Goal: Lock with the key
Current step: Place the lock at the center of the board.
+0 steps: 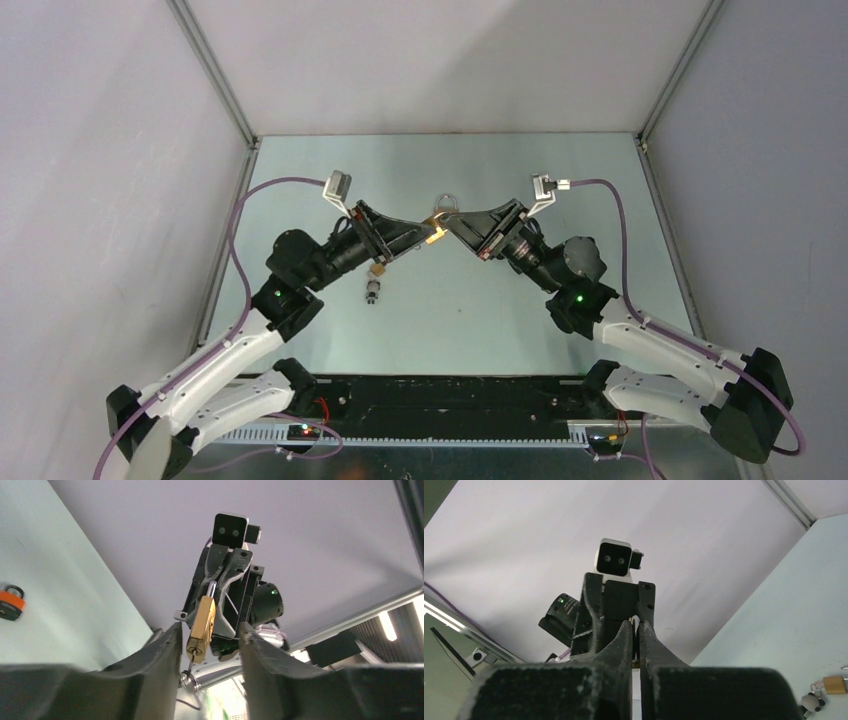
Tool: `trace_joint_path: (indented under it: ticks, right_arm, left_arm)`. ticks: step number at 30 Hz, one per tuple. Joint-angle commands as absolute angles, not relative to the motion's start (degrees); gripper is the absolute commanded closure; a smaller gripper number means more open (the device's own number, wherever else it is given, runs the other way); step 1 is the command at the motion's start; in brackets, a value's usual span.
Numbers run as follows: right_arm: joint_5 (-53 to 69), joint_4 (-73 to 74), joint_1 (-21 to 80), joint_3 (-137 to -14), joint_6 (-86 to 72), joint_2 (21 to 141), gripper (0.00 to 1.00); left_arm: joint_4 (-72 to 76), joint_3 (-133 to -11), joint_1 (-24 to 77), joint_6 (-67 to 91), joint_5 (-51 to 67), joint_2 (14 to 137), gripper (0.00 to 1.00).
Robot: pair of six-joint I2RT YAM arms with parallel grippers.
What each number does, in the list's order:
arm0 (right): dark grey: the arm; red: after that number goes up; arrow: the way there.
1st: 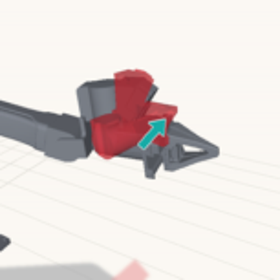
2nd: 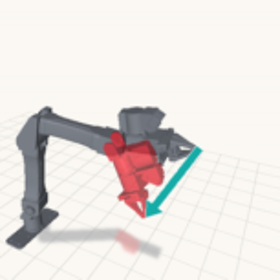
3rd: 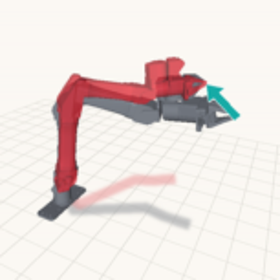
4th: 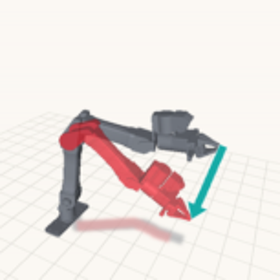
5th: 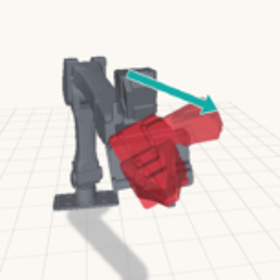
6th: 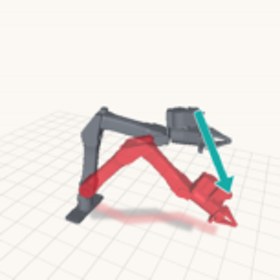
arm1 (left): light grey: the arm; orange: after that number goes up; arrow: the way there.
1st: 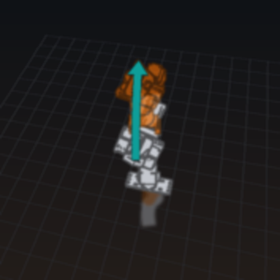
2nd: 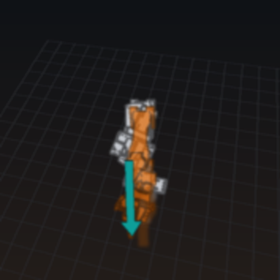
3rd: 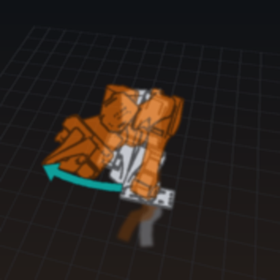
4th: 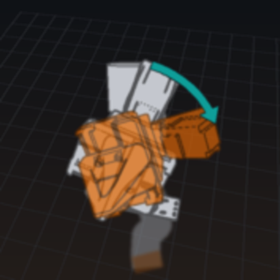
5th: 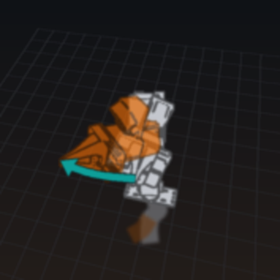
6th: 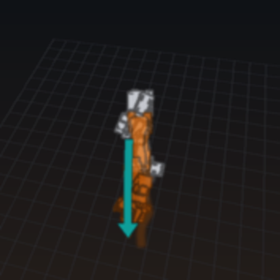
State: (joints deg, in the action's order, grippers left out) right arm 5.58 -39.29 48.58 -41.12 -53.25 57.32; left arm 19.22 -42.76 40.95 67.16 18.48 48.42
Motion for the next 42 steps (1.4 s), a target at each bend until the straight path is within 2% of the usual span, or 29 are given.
trace_joint_path:
  ticks: [1, 3, 7, 12, 14, 15, 17, 22, 25, 35, 37, 39, 42]
  right_arm:
    - [5.6, -41.1, 48.1, -43.5, -52.1, 56.4, 1.00]
    - [5.4, -40.0, 47.5, -43.5, -51.5, 55.2, 1.00]
    - [7.0, -39.3, 45.8, -43.5, -50.8, 53.0, 1.00]
    - [11.2, -40.0, 44.2, -43.5, -51.1, 51.9, 1.00]
    - [11.6, -39.9, 44.1, -43.5, -51.5, 51.9, 1.00]
    - [11.8, -40.0, 44.0, -43.5, -51.6, 52.1, 1.00]
    - [12.3, -39.9, 44.0, -43.5, -52.1, 52.5, 1.00]
    - [14.2, -40.5, 44.0, -43.5, -53.1, 53.3, 1.00]
    - [15.2, -40.6, 44.0, -43.5, -53.7, 54.0, 1.00]
    - [18.0, -40.8, 44.1, -43.5, -54.6, 55.3, 1.00]
    - [18.4, -41.2, 44.1, -43.5, -54.7, 55.5, 1.00]
    - [18.8, -41.3, 44.1, -43.5, -54.8, 55.6, 1.00]
    - [19.3, -41.2, 44.0, -43.6, -54.8, 55.9, 1.00]
  left_arm:
    - [23.4, -43.5, 41.1, 64.3, 21.1, 47.1, 0.35]
    - [22.9, -43.3, 41.1, 61.5, 22.0, 46.5, 0.24]
    - [19.8, -43.2, 40.9, 55.1, 24.4, 45.3, 0.17]
    - [15.8, -44.7, 40.8, 47.8, 28.2, 45.2, 0.16]
    - [14.5, -45.6, 40.8, 43.9, 30.2, 45.5, 0.22]
    - [13.9, -46.3, 40.8, 40.7, 30.9, 45.5, 0.29]
    - [11.3, -47.1, 40.9, 36.5, 31.2, 44.6, 0.31]
    - [4.8, -48.0, 40.8, 29.5, 25.7, 42.0, 0.19]
    - [3.1, -48.9, 40.9, 27.3, 25.5, 42.1, 0.18]
    - [0.5, -50.3, 40.8, 25.8, 27.7, 44.6, 0.27]
    - [0.5, -50.4, 40.9, 25.9, 28.2, 45.0, 0.33]
    - [0.5, -50.6, 40.9, 26.0, 28.6, 45.0, 0.43]
    - [0.4, -50.7, 40.9, 26.1, 29.1, 44.7, 0.50]
